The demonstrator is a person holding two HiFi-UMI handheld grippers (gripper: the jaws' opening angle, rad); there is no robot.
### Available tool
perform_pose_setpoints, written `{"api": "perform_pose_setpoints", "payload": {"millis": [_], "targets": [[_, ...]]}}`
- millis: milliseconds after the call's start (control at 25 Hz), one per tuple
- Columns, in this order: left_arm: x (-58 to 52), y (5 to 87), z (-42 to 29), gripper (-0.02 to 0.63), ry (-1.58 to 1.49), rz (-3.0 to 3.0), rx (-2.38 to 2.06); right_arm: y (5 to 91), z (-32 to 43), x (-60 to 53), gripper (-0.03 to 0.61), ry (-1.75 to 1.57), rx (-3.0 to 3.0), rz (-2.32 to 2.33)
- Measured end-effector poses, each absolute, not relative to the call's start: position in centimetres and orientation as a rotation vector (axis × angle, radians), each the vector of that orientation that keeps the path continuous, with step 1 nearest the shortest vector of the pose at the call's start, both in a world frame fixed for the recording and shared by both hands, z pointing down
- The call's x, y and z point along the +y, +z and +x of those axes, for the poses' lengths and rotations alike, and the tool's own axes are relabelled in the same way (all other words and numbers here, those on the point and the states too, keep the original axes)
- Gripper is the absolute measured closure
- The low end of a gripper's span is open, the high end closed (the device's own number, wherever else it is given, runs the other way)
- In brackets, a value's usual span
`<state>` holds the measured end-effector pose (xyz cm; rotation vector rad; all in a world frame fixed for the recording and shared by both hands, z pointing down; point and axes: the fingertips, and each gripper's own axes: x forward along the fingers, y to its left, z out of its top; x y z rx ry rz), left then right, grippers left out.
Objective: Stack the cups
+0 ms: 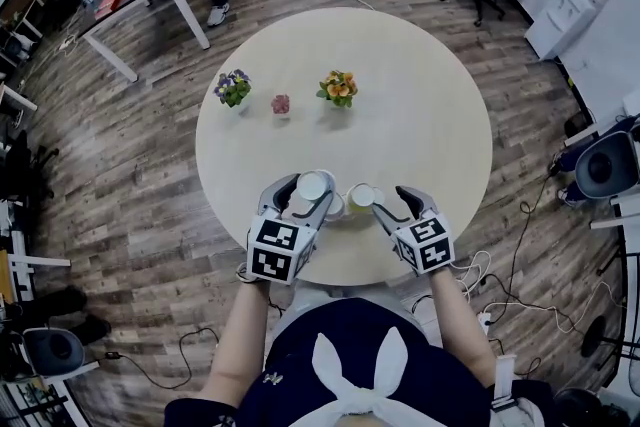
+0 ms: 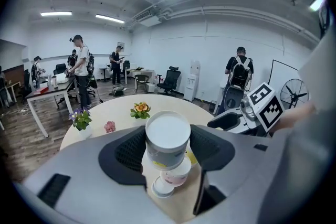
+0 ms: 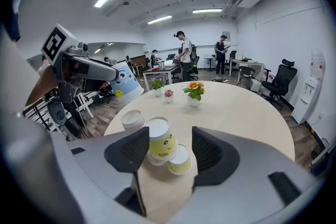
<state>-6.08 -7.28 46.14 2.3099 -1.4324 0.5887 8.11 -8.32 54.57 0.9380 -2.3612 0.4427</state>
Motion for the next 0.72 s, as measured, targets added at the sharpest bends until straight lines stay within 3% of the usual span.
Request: {"api": "perform_pose_setpoints", "payload": {"millis": [720], "targets": [[-7.2,47.1,-1.4,0.341,0.670,2.385,-1.292,54.8,8.7,-7.8,0.322,0.455,-2.358,0.948]]}}
